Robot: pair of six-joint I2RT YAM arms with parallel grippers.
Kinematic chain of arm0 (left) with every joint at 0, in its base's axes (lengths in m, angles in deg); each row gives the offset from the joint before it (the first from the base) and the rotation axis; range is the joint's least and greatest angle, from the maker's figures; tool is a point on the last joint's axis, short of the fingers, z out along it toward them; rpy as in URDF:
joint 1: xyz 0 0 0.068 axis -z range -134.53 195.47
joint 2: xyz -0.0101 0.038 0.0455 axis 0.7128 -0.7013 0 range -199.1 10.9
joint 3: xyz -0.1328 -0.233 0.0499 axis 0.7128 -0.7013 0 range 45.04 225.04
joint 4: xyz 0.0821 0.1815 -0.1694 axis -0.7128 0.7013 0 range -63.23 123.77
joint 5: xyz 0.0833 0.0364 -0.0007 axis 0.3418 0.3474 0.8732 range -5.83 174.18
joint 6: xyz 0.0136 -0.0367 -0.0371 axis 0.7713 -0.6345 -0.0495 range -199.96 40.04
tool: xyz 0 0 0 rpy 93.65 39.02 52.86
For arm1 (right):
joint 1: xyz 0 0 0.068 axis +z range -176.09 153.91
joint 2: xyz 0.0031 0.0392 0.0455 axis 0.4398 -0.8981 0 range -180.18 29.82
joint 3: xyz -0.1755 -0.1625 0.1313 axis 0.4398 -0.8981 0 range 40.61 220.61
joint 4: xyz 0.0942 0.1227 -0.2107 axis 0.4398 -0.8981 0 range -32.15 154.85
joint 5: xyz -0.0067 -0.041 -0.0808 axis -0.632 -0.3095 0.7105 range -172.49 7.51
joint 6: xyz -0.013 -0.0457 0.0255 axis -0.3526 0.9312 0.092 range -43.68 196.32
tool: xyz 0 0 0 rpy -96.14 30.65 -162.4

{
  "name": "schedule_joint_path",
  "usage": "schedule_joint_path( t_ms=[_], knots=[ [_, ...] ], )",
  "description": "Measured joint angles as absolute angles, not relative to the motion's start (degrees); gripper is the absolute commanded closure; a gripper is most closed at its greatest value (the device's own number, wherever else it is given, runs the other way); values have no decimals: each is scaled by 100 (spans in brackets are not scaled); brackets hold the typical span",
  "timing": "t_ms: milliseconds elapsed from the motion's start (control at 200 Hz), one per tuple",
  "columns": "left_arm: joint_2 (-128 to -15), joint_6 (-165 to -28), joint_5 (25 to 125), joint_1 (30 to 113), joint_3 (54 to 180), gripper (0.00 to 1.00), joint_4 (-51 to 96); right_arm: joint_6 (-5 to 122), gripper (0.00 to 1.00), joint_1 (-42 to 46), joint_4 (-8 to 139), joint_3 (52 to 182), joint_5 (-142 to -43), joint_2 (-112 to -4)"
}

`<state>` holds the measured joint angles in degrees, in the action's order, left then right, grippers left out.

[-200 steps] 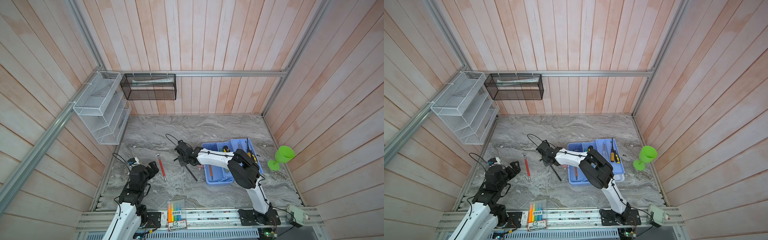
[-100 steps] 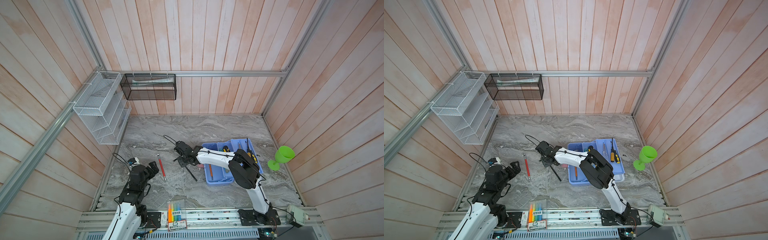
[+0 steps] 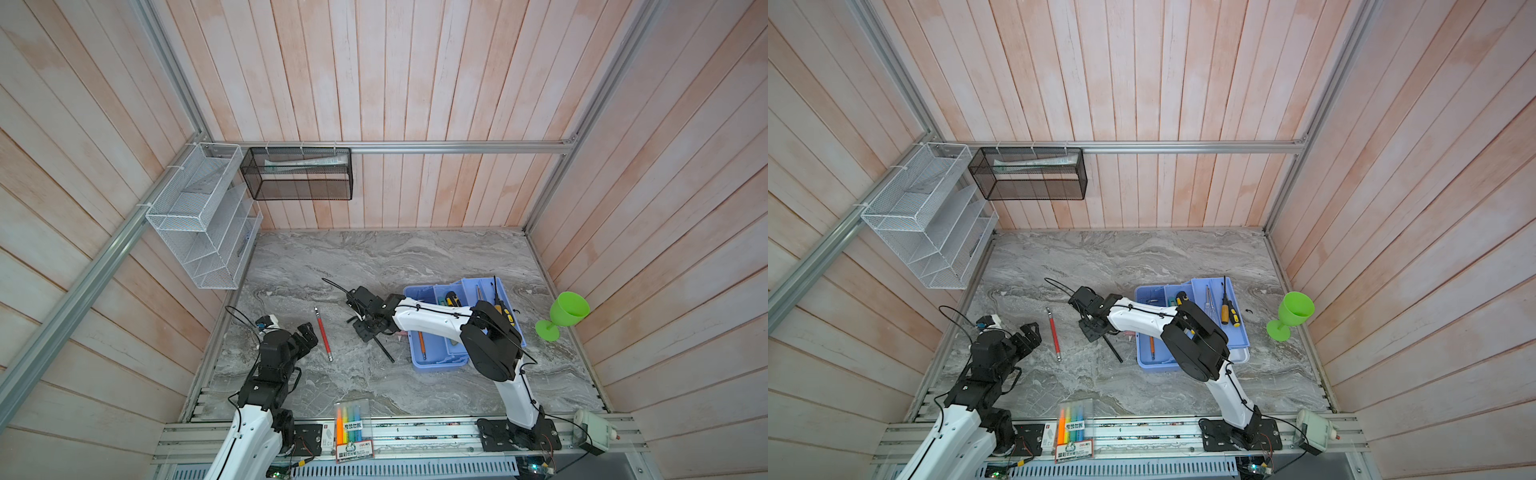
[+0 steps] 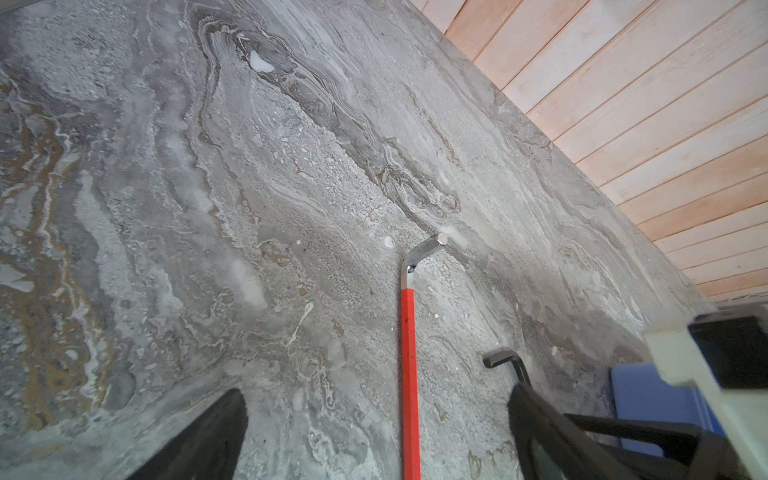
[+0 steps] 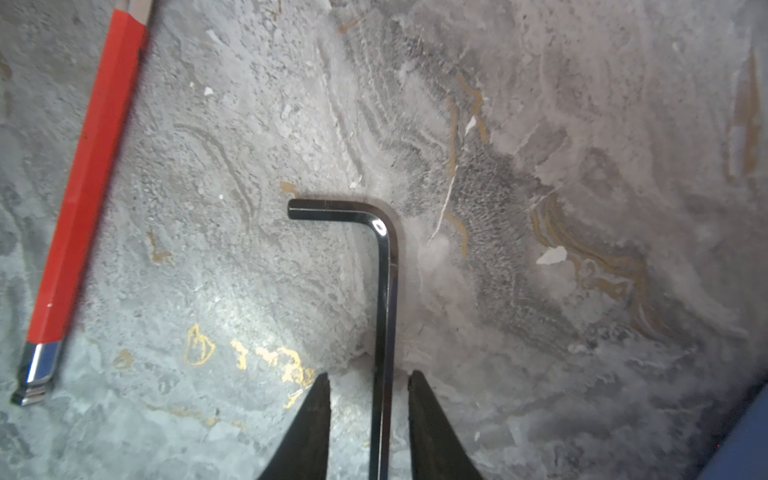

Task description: Pack the tool kit

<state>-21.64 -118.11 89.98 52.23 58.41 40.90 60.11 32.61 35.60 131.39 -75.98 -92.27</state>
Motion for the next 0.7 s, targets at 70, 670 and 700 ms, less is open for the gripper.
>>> schedule_joint_path(
  t_ms=[70, 670, 700],
  knots=[
    [-2168, -11811, 8998, 5223, 5841, 0, 4090, 6011, 70, 3261, 3518, 13139, -7598, -9270],
    [-2164, -11811, 8998, 5223, 5841, 0, 4090, 5950, 96, 3280, 3479, 13338, -7618, -9557],
    [-2159, -11811, 8998, 5223, 5841, 0, 4090, 5939, 97, 3282, 3474, 13360, -7614, -9567]
  ],
)
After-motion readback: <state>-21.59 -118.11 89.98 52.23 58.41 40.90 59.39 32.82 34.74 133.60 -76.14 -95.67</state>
